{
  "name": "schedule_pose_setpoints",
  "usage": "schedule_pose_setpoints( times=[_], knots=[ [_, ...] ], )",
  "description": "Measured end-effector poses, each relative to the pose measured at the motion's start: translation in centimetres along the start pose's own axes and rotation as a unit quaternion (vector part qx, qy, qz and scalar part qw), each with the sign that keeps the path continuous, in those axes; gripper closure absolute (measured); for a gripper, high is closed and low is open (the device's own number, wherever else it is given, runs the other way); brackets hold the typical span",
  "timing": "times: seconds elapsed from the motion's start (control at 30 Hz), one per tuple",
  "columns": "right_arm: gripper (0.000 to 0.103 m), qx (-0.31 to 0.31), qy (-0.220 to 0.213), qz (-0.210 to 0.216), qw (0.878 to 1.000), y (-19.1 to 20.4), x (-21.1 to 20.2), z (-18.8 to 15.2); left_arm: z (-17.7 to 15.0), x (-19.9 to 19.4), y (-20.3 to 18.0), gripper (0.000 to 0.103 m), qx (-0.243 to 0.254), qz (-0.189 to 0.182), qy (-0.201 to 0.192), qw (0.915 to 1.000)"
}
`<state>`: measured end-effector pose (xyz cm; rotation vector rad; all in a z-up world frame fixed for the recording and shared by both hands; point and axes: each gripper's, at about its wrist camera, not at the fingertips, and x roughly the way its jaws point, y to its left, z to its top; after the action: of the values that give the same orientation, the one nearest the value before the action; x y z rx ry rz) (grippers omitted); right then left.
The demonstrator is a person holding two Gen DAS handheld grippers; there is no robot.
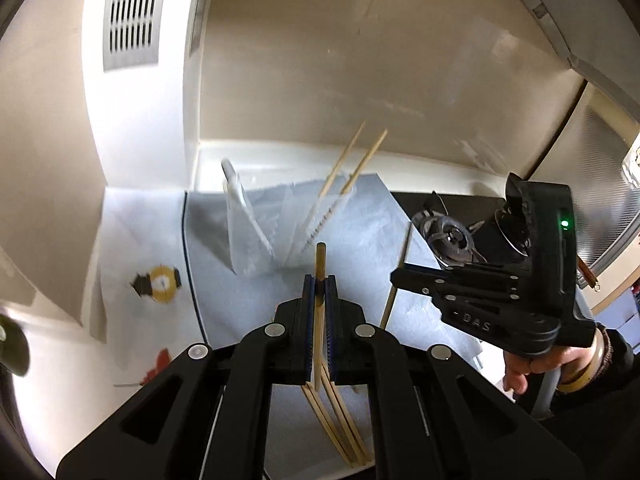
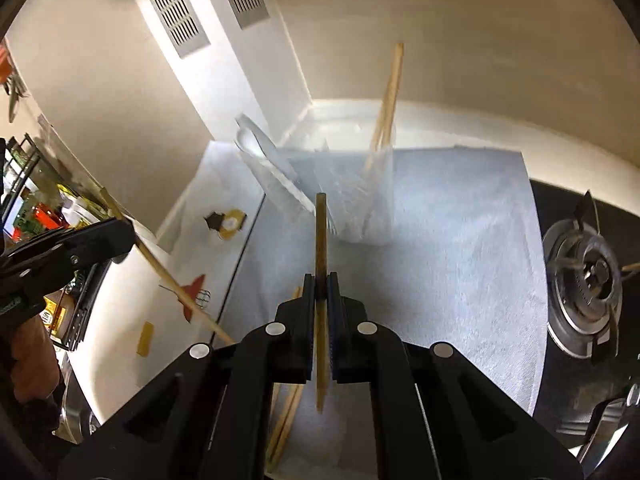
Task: Organize utensils
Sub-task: 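Lift both held chopsticks up over the clear container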
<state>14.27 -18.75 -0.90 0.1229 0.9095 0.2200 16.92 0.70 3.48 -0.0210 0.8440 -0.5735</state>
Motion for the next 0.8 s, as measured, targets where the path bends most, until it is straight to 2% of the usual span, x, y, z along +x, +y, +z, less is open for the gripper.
schedule_pose_setpoints(
  times=[0.4, 0.8],
  knots=[
    [0.097, -0.020, -0.073, -0.010, 0.997, 0.8, -4.4, 3.1, 3.4, -2.1, 0.0, 0.098, 0.026, 0.049, -0.049, 0.9973],
    [0.097, -0.040, -0.158, -0.008, 0.987, 1.5, -8.8, 9.1, 8.5, -4.9, -0.9, 0.098, 0.043, 0.054, -0.126, 0.9896]
  ],
)
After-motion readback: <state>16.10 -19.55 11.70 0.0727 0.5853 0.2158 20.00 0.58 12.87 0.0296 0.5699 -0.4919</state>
